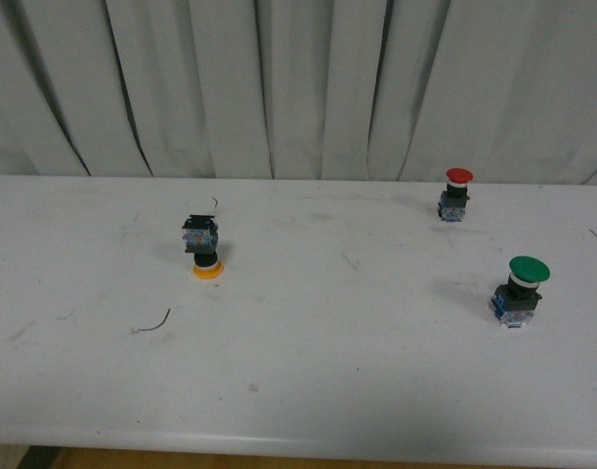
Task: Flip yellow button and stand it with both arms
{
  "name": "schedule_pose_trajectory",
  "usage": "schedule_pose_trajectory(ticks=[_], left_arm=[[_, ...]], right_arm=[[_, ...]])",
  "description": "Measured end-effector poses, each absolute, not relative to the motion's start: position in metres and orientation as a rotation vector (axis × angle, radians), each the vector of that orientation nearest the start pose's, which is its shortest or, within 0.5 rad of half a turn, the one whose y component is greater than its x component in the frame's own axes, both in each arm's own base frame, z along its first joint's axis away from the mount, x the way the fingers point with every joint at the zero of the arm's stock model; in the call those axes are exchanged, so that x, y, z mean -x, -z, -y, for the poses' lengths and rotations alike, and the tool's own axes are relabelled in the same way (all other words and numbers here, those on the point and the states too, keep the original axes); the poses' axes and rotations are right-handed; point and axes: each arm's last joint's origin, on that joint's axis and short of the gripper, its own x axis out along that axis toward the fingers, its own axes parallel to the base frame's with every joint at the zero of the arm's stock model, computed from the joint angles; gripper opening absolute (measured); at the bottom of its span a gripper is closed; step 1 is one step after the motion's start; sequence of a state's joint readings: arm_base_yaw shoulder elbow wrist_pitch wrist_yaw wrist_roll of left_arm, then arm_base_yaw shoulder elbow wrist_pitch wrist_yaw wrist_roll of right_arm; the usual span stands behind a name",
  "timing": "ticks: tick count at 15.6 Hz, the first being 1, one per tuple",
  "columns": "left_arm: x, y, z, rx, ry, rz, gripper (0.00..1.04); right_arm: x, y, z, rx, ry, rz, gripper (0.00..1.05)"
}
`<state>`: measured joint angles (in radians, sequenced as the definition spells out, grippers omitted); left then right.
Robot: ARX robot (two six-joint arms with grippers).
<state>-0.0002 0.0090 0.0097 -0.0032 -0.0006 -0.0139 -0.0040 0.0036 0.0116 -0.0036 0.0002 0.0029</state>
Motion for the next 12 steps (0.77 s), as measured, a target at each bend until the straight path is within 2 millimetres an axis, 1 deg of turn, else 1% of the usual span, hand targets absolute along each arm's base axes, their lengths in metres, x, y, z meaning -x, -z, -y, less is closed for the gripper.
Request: schedule_pose_trajectory(ticks=[12], left_arm=[[-0.0977, -0.1658, 0.0000, 0.014, 0.000, -0.002, 0.98]], right_arm=[[-0.0972, -0.1668, 0.0004, -0.003, 0.004, 0.004, 0.98]])
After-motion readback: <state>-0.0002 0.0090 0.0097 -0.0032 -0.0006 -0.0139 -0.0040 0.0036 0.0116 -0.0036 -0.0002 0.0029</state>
